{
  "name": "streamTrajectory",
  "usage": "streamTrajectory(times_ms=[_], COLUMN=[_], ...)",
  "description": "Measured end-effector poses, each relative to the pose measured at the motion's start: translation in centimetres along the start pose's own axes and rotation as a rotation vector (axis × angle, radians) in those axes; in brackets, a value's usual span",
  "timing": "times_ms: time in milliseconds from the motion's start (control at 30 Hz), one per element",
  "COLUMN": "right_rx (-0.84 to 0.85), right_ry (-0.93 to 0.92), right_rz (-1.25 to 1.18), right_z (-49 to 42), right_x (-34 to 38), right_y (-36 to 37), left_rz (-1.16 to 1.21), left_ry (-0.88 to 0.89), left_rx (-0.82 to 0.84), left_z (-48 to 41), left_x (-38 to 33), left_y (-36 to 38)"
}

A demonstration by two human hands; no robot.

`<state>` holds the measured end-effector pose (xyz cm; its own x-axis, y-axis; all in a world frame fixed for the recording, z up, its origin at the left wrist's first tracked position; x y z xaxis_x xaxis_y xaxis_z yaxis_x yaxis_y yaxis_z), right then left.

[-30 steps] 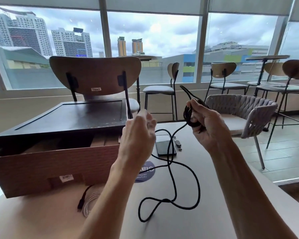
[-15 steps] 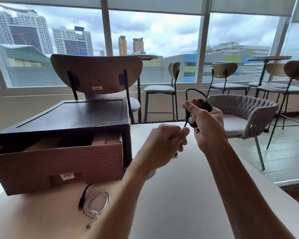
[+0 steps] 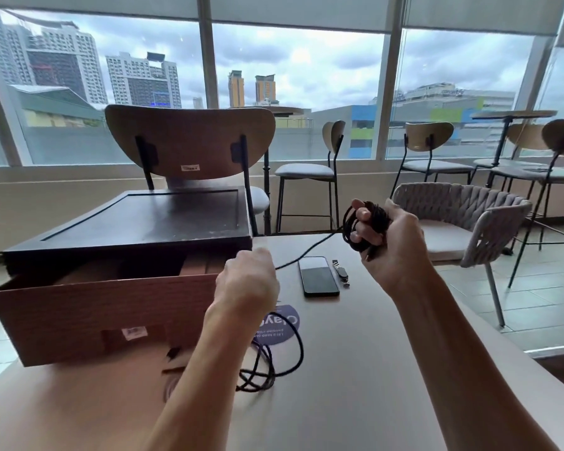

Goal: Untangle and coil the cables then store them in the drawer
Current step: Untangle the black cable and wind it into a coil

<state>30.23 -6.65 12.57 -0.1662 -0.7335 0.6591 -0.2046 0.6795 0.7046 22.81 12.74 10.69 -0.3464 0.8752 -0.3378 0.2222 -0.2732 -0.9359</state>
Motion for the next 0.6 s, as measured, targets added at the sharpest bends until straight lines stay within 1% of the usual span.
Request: streamTrajectory(times_ms=[67, 200, 267, 333, 400, 500, 533, 600], right_rx=[0.004, 0.042, 0.047, 0.069, 0.110, 0.138, 0.148, 0.177], right_ry=[-0.031, -0.119, -0.200, -0.262, -0.282, -0.323, -0.340, -0.381], right_rz=[0.080, 0.271, 0.466, 0.669, 0.754, 0.803, 0.831, 0.927], right_z=[0.0, 0.3, 0.3, 0.3, 0.2, 0.2, 0.3, 0.5], right_x=[0.4, 1.2, 1.6, 1.3, 0.8, 0.6, 0.5, 0.1], right_y=[0.0, 0.9, 1.1, 1.2, 1.3, 1.3, 1.4, 1.5], left_rz=[-0.085, -0.110, -0.118, -0.102, -0.044, 0.154, 0.221, 0.323], left_ry=[0.023, 0.083, 0.112, 0.173, 0.264, 0.400, 0.440, 0.530], left_rx=[0.062, 0.076, 0.120, 0.198, 0.302, 0.438, 0.451, 0.422], left_z=[0.2, 0.6, 0.8, 1.1, 1.6, 3.2, 3.6, 4.5], left_x=[-0.5, -1.0, -1.0, -1.1, -1.6, -2.7, -3.0, -3.7], left_y=[1.0, 1.5, 1.6, 1.9, 2.0, 0.9, 0.2, -1.8])
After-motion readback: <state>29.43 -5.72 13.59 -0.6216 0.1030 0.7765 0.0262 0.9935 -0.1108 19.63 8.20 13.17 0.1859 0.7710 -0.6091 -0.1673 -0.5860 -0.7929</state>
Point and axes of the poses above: each hand's wrist, its own z-axis away from the middle knuckle, its own y-axis out of the palm, x = y × z, the point moved 10 cm from there along -z, towards the middle knuckle, and after that the axes turned 7 degrees about -y, right-handed, at the moved point
